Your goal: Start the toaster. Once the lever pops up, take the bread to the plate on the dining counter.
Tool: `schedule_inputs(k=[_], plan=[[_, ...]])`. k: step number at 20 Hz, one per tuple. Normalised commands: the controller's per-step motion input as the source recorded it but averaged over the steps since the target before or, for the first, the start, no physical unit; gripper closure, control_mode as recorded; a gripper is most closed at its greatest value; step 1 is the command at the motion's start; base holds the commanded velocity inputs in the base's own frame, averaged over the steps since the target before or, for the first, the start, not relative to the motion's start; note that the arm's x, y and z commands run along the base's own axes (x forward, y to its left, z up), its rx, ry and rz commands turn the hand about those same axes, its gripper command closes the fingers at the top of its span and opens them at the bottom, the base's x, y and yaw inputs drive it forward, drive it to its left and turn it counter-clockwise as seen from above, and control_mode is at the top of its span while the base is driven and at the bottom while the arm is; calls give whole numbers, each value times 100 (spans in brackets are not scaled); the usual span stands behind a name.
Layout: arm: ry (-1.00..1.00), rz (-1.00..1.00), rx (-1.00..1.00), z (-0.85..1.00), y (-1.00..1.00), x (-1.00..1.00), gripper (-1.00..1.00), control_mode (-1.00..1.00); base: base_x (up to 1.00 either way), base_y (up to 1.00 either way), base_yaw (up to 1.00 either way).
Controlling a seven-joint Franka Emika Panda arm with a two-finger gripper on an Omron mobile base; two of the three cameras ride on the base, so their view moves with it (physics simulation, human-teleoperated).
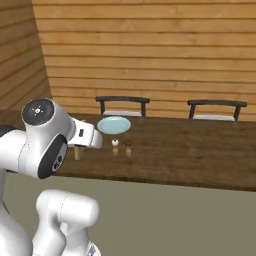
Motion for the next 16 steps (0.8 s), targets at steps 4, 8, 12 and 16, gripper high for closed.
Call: schedule_inputs(k=[4, 8, 12, 16], plan=[[0, 0, 0, 0, 0, 0, 100, 100, 47, 8, 5], [0, 0, 0, 0, 0, 0, 100, 100, 58, 8, 5], [0, 0, 0, 0, 0, 0, 100, 100, 62, 7, 5], [0, 0, 0, 0, 0, 0, 100, 100, 23, 2, 4]])
